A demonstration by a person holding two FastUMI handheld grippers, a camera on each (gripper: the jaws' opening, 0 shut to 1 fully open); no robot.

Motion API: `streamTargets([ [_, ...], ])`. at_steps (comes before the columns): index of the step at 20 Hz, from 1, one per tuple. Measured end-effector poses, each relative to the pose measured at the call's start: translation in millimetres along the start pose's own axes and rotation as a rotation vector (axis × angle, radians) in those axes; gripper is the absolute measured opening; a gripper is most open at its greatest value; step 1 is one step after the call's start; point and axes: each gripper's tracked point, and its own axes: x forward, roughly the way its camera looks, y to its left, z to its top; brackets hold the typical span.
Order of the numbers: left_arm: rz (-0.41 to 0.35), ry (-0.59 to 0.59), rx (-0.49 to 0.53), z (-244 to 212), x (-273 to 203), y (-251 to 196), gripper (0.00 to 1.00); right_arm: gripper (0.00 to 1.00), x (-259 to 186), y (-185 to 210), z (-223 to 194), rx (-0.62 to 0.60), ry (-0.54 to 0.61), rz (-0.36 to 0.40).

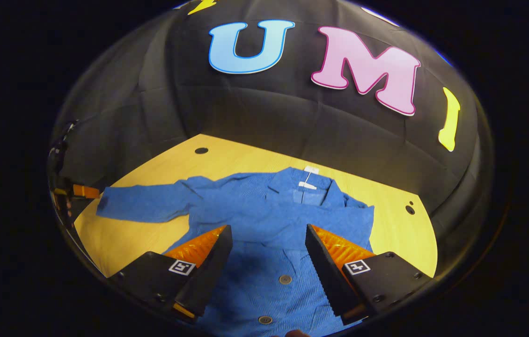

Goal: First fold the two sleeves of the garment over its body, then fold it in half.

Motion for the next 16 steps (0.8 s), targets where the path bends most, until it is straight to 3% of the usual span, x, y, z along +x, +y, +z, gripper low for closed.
streamTargets([
  [2, 0.039, 0.039, 0.011, 3.1, 9.3, -0.6, 0.84, 1.00, -1.5, 0.8, -6.2, -0.006, 0.000, 0.023],
  [5, 0.135, 0.099, -0.006, -4.2, 20.4, 4.3, 0.81, 1.00, 2.1, -13.9, -4.3, -0.033, -0.012, 0.009],
  [10, 0.154, 0.115, 0.027, 5.3, 19.4, 0.1, 0.79, 1.00, -5.7, -26.8, 10.8, 0.045, -0.066, 0.006],
  [12, 0.163, 0.126, 0.036, 16.1, 15.6, -4.0, 0.60, 0.99, -7.8, -24.3, 12.9, 0.043, -0.078, 0.013],
  [13, 0.170, 0.135, 0.022, 14.0, 16.4, -10.3, 0.61, 1.00, -8.1, -23.1, 11.3, 0.035, -0.074, 0.022],
  [14, 0.174, 0.139, 0.019, 13.8, 18.6, -14.1, 0.43, 1.00, -8.8, -20.7, 9.4, 0.032, -0.070, 0.033],
  [16, 0.183, 0.138, 0.040, 14.2, 19.5, -22.2, 0.24, 1.00, -10.4, -17.6, 5.8, 0.036, -0.063, 0.051],
])
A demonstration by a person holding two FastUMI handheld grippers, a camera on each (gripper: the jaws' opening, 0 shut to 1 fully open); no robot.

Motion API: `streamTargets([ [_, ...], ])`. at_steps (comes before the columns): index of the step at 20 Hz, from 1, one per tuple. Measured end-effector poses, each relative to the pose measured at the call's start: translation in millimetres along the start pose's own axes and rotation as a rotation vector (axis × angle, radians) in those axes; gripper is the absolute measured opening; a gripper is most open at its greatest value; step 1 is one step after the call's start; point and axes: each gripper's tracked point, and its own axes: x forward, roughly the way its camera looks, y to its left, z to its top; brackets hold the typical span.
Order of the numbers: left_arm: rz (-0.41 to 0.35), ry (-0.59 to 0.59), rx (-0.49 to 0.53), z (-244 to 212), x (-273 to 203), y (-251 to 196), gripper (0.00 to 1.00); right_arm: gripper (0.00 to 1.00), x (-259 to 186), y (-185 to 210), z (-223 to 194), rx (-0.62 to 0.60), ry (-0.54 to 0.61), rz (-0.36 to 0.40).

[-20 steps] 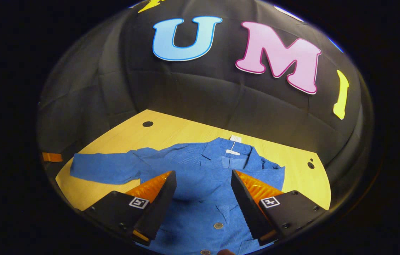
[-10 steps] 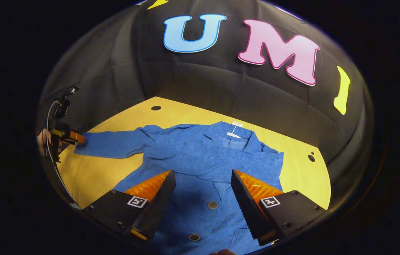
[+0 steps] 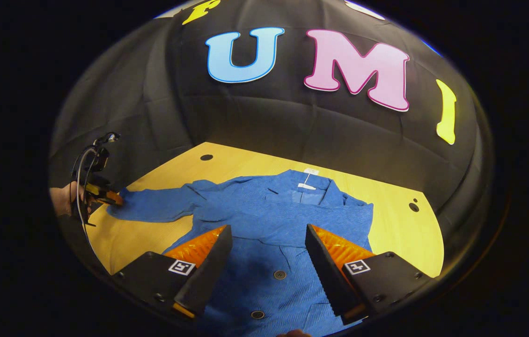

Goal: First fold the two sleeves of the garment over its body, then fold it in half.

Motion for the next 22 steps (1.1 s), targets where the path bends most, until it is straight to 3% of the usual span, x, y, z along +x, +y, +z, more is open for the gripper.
streamTargets([
  [2, 0.041, -0.003, 0.035, -0.2, -0.3, -0.9, 0.04, 1.00, -2.0, -1.2, -1.5, 0.015, 0.004, 0.005],
  [3, 0.040, -0.003, 0.045, 0.4, -1.5, -1.3, 0.04, 1.00, -3.4, -2.6, -2.1, 0.025, 0.004, 0.005],
  [7, -0.076, 0.018, 0.003, -1.7, -7.2, -11.9, 0.00, 0.99, -10.0, -16.1, 2.7, 0.039, -0.009, -0.008],
  [11, -0.110, -0.074, 0.021, 11.2, -36.0, -30.2, 0.00, 1.00, -15.6, -39.9, 5.3, 0.068, -0.019, -0.049],
  [13, -0.169, -0.119, 0.040, 21.3, -64.4, -54.1, 0.00, 0.99, -18.6, -55.2, 5.5, 0.085, -0.018, -0.076],
  [17, -0.339, -0.230, 0.119, 37.7, -130.3, -146.6, 0.00, 1.00, -27.6, -84.3, 0.6, 0.117, -0.013, -0.123],
  [22, -0.573, -0.277, 0.309, 15.3, -191.1, -316.8, 0.00, 0.99, -43.1, -121.4, -13.1, 0.142, 0.018, -0.162],
])
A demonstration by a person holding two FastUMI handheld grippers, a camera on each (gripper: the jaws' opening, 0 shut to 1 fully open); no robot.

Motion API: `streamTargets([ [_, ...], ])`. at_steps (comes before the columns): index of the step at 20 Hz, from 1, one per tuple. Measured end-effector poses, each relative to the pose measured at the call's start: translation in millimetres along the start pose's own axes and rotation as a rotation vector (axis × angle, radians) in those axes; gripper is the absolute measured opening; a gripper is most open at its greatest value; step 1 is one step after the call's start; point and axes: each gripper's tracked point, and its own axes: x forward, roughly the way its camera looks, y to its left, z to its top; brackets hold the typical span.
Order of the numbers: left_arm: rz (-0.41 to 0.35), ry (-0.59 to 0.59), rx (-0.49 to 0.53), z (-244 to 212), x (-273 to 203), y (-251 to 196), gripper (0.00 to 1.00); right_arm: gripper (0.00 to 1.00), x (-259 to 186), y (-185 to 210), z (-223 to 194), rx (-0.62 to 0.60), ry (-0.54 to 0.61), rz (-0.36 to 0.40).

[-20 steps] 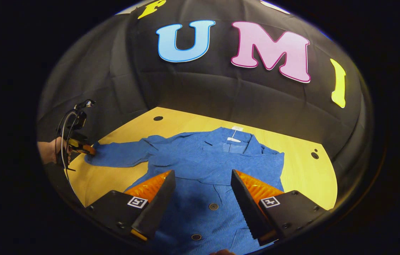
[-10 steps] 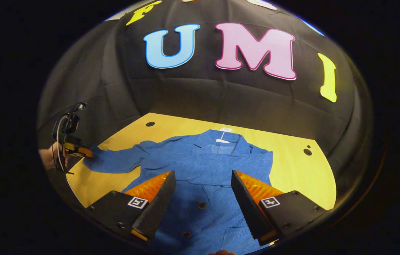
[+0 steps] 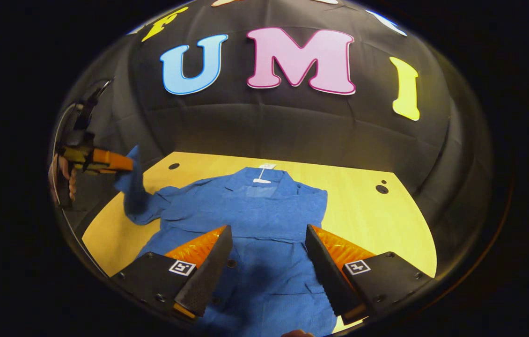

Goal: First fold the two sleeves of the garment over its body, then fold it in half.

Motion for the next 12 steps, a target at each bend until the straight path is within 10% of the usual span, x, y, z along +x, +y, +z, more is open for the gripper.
streamTargets([
  [10, -0.228, 0.206, 0.173, -79.6, 122.5, -210.0, 0.01, 0.99, -22.7, -102.9, -11.4, 0.130, -0.011, -0.098],
  [12, -0.208, 0.236, 0.199, -95.1, 133.5, -224.4, 0.44, 0.99, -30.4, -121.5, -18.1, 0.150, -0.005, -0.132],
])
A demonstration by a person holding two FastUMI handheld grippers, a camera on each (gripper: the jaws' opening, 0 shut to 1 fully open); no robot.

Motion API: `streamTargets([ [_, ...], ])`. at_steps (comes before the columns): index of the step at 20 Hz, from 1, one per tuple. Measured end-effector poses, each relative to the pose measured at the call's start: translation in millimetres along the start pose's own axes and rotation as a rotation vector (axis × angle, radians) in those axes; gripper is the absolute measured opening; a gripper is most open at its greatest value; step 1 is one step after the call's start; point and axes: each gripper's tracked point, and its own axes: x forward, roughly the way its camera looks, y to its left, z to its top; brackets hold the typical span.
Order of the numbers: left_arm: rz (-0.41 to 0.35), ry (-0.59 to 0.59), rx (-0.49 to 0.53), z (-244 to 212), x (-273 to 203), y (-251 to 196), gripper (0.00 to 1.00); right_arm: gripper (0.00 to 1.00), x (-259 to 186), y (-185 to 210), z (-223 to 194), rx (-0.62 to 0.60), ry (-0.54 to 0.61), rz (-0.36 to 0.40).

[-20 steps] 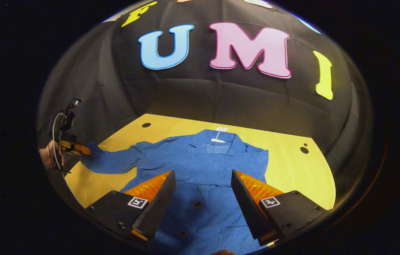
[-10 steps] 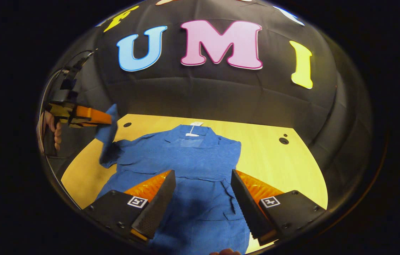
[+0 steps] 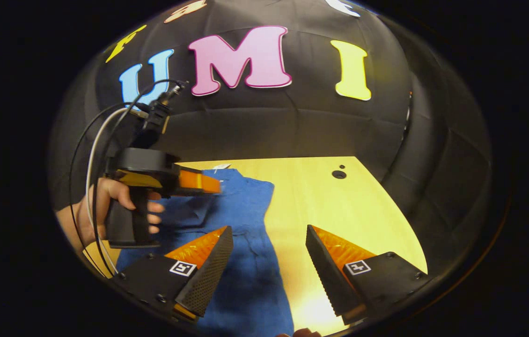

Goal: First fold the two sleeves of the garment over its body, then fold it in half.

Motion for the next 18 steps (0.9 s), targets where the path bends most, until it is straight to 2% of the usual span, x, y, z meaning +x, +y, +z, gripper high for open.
streamTargets([
  [1, 0.016, -0.017, 0.008, 0.1, -1.5, 1.5, 0.75, 1.00, -3.7, -7.4, -2.2, 0.020, 0.002, -0.014],
  [2, 0.010, -0.053, 0.001, 5.1, -3.8, 0.9, 0.85, 0.99, -7.0, -11.9, -3.9, 0.040, 0.002, -0.026],
  [3, -0.035, -0.099, -0.015, 10.6, -13.3, -4.8, 0.79, 0.98, -10.7, -16.4, -7.9, 0.054, 0.003, -0.042],
  [5, -0.130, -0.197, -0.018, 17.8, -44.0, -14.3, 0.77, 0.98, -19.7, -17.7, -15.8, 0.067, 0.008, -0.059],
  [6, -0.130, -0.246, 0.002, 18.9, -60.2, -6.3, 0.83, 0.98, -24.8, -14.2, -17.5, 0.068, 0.007, -0.057],
  [7, -0.110, -0.291, 0.032, 18.2, -80.7, 4.3, 0.81, 0.98, -31.2, -11.3, -20.3, 0.062, 0.007, -0.059],
  [8, -0.084, -0.337, 0.064, 15.4, -105.2, 16.6, 0.84, 0.98, -37.7, -8.4, -22.1, 0.051, 0.005, -0.065],
  [10, -0.067, -0.384, 0.108, -5.2, -150.4, 33.9, 0.84, 0.97, -50.6, -0.6, -28.4, 0.042, 0.010, -0.066],
  [11, -0.058, -0.378, 0.115, -23.1, -170.1, 41.2, 0.80, 0.98, -59.3, 7.2, -38.5, 0.051, 0.031, -0.051],
  [12, -0.045, -0.335, 0.123, -47.8, -185.2, 51.2, 0.84, 0.97, -69.0, 16.1, -52.7, 0.065, 0.073, -0.026],
  [14, 0.001, -0.210, 0.122, -108.7, -211.9, 80.0, 0.84, 0.98, -92.4, 20.1, -81.9, 0.057, 0.148, -0.011],
  [16, 0.017, -0.079, 0.091, -182.5, -239.7, 104.9, 0.84, 0.98, -109.1, 19.5, -109.9, -0.016, 0.200, -0.011],
  [18, 0.080, 0.016, 0.062, -250.7, -258.0, 135.6, 0.84, 0.98, -123.0, 21.2, -154.8, -0.076, 0.318, 0.005],
])
